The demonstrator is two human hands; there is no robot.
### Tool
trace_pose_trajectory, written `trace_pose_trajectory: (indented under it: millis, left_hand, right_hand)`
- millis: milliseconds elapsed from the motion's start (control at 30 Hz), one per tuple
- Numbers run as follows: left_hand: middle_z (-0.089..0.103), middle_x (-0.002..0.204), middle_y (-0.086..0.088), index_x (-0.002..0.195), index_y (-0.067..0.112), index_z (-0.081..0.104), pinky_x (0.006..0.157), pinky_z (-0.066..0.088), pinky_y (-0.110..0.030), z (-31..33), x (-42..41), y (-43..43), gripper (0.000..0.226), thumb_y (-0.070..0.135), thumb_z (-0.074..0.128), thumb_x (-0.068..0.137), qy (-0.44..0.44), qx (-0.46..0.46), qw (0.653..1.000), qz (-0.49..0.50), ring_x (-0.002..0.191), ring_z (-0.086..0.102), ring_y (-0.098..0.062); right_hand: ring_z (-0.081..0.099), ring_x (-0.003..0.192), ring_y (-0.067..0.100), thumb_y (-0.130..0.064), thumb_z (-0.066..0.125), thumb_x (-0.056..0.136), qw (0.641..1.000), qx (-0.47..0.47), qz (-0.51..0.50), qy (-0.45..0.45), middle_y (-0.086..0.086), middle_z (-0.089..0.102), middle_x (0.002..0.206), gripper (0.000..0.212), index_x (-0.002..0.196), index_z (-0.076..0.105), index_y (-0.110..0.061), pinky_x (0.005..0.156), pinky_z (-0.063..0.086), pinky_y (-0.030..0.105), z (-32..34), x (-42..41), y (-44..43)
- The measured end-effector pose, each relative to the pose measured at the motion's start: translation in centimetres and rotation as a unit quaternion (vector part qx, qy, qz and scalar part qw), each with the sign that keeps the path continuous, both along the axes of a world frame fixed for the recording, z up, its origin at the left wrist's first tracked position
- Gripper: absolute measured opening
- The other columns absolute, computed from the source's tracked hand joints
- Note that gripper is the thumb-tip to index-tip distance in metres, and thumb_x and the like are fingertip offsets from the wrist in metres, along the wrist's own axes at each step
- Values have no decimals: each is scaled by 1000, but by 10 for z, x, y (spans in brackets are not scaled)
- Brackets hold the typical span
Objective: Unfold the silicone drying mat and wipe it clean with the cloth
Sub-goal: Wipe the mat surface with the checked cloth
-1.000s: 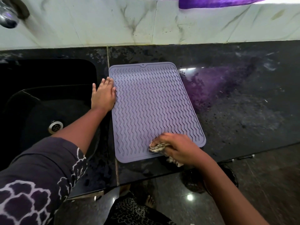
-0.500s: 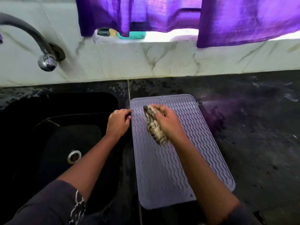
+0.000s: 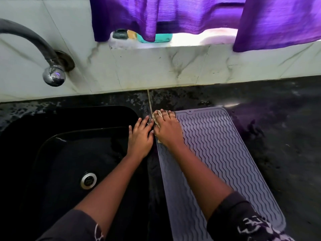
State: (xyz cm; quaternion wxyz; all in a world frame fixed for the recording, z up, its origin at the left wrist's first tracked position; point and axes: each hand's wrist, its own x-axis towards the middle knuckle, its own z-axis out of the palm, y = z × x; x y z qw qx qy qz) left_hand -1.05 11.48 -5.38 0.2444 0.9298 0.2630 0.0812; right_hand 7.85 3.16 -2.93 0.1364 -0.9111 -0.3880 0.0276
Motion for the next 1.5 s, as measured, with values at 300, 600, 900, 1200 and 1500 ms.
trace_pose_trajectory:
  millis: [300, 600, 900, 1200, 1500]
  left_hand:
    - [33, 153, 8, 143, 27, 38, 112, 20, -47, 3, -5, 12, 45, 32, 37, 98, 47, 109, 992, -45, 141, 26, -17]
    - [36, 151, 0, 145, 22, 34, 106, 27, -48, 16, -4, 16, 47, 30, 32, 99, 100, 199, 970, -97, 137, 34, -25]
    - [43, 146, -1, 145, 21, 33, 100, 35, -40, 26, -7, 21, 50, 24, 33, 95, 92, 191, 970, -119, 131, 41, -25]
    - [46, 144, -3, 143, 25, 40, 96, 37, -42, 24, -5, 24, 47, 28, 38, 95, 105, 214, 962, -131, 124, 47, -28]
    - [40, 149, 1, 143, 26, 39, 98, 32, -39, 26, -3, 34, 48, 29, 30, 96, 113, 231, 954, -156, 123, 45, -26]
  right_hand:
    - [25, 137, 32, -29, 45, 89, 1000, -25, -15, 8, 8, 35, 148, 54, 141, 35, -21, 109, 26, 44, 2, -21, -10]
    - [39, 128, 33, -17, 41, 94, 999, -38, -5, -8, 13, 46, 139, 42, 135, 42, -12, 103, 39, 43, 8, -72, -53]
    - [62, 99, 29, -17, 51, 89, 994, 3, -28, 104, 9, 67, 112, 33, 119, 61, -23, 82, 52, 38, 53, 17, -3]
    - [36, 127, 31, -11, 40, 93, 999, -34, 37, -11, 12, 45, 138, 40, 133, 44, -13, 97, 41, 41, 20, -56, -47]
    - [54, 104, 30, -12, 46, 90, 999, -12, 39, 9, 11, 62, 115, 36, 124, 56, -19, 84, 47, 39, 34, -17, -17]
